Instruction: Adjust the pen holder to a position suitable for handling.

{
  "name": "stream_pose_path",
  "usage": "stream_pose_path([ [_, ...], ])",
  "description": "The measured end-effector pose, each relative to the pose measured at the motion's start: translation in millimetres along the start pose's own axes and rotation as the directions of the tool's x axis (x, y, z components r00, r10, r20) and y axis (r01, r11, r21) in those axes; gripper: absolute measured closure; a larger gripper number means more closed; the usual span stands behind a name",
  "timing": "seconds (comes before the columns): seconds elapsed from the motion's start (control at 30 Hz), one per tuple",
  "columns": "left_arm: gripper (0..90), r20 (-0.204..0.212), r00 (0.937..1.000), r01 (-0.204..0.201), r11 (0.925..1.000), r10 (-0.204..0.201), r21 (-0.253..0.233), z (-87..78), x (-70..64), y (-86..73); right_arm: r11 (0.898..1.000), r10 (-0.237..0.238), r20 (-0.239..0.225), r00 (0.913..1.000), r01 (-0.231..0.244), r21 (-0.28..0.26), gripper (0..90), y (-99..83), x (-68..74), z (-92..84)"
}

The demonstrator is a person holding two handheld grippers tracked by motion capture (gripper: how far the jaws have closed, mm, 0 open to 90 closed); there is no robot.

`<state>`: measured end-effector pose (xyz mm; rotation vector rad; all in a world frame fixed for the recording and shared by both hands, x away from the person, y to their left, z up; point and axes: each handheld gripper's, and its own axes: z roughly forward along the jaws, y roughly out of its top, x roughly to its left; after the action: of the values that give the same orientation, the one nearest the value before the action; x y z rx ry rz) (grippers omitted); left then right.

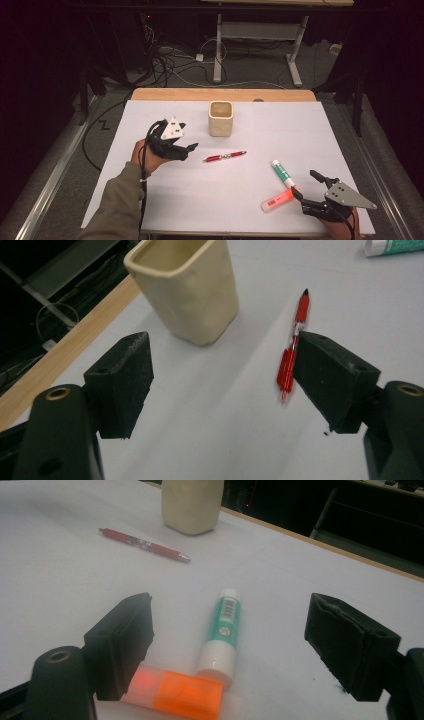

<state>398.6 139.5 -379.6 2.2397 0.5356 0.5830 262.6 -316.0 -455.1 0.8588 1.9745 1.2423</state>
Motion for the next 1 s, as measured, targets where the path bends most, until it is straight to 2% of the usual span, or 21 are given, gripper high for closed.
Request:
stream_pose_path([
  [0.03,23.6,0.009,1.0000,-0.004,0.9999,0.004,0.013,8.5,5.9,12.7,1.000,0.000,0.001,1.0000,0.000,0.002,19.6,-0.2,0.2,0.2],
  [0.13,25.0,0.039,0.9992,0.011,0.9999,-0.011,0.004,16.7,11.9,24.8,1.000,0.009,-0.004,1.0000,-0.009,0.006,19.6,-0.9,-0.1,0.8],
  [0.17,26.2,0.052,0.9986,0.004,0.9999,-0.005,0.016,25.7,16.3,36.7,1.000,0.007,-0.004,1.0000,-0.007,0.010,19.6,-1.0,-0.3,1.2],
  [0.23,29.5,0.080,0.9968,-0.011,0.9993,0.008,0.037,36.1,20.4,47.7,1.000,0.004,-0.005,1.0000,-0.004,0.015,19.7,-1.4,-0.3,1.7],
  [0.27,30.3,0.080,0.9968,-0.011,0.9993,0.008,0.037,36.1,20.4,47.7,1.000,0.006,-0.007,1.0000,-0.006,0.014,19.7,-1.5,-0.2,1.9],
  [0.33,32.6,0.116,0.9931,-0.029,0.9962,0.019,0.083,52.6,26.1,62.1,1.000,0.004,-0.010,0.9999,-0.004,0.014,19.7,-1.6,-0.1,2.2],
  [0.37,32.8,0.116,0.9931,-0.029,0.9962,0.019,0.083,52.6,26.1,62.1,1.000,0.005,-0.013,0.9999,-0.004,0.015,19.8,-1.7,-0.1,2.3],
  [0.4,34.0,0.145,0.9890,-0.042,0.9938,0.026,0.103,63.8,28.2,69.8,1.000,0.004,-0.013,0.9999,-0.004,0.015,19.7,-2.0,-0.1,2.4],
  [0.47,34.8,0.153,0.9877,-0.053,0.9915,0.035,0.118,68.1,28.8,72.7,1.000,0.010,-0.016,0.9998,-0.010,0.014,19.7,-2.7,-0.4,2.4],
  [0.53,37.8,0.174,0.9835,-0.078,0.9850,0.051,0.154,78.8,31.5,80.0,1.000,0.012,-0.019,0.9998,-0.011,0.015,19.7,-3.5,-1.3,2.8],
  [0.57,38.3,0.203,0.9779,-0.085,0.9807,0.048,0.177,87.8,34.8,84.2,1.000,0.013,-0.020,0.9997,-0.013,0.019,19.8,-4.0,-1.6,2.9],
  [0.6,40.1,0.203,0.9779,-0.085,0.9807,0.048,0.177,87.8,34.8,84.2,1.000,0.013,-0.021,0.9997,-0.013,0.021,19.7,-4.5,-2.1,3.2],
  [0.67,43.4,0.229,0.9721,-0.098,0.9749,0.051,0.199,97.5,37.4,87.1,1.000,0.013,-0.021,0.9997,-0.013,0.025,19.8,-5.2,-2.5,3.8],
  [0.7,45.1,0.259,0.9642,-0.114,0.9686,0.055,0.221,107.4,39.1,88.4,1.000,0.012,-0.020,0.9997,-0.011,0.026,19.8,-5.3,-2.7,3.7],
  [0.77,47.8,0.274,0.9602,-0.126,0.9619,0.056,0.243,116.2,40.6,88.7,1.000,0.014,-0.018,0.9997,-0.014,0.025,20.3,-5.3,-2.8,3.5],
  [0.87,53.1,0.278,0.9584,-0.136,0.9591,0.064,0.248,121.7,41.8,88.5,1.000,0.006,-0.021,0.9998,-0.006,0.026,21.0,-5.3,-2.9,3.4],
  [0.93,58.6,0.278,0.9560,-0.167,0.9529,0.094,0.253,125.7,42.6,88.2,1.000,0.005,-0.024,0.9997,-0.004,0.031,21.3,-5.8,-2.4,3.7],
  [0.97,62.3,0.271,0.9538,-0.201,0.9456,0.130,0.255,126.3,44.0,88.7,0.999,0.001,-0.025,0.9997,0.000,0.032,21.7,-6.0,-2.3,4.0],
  [1.0,64.4,0.282,0.9491,-0.216,0.9421,0.141,0.256,126.6,45.0,89.1,0.999,0.004,-0.026,0.9997,-0.003,0.033,21.7,-6.2,-2.1,4.2],
])
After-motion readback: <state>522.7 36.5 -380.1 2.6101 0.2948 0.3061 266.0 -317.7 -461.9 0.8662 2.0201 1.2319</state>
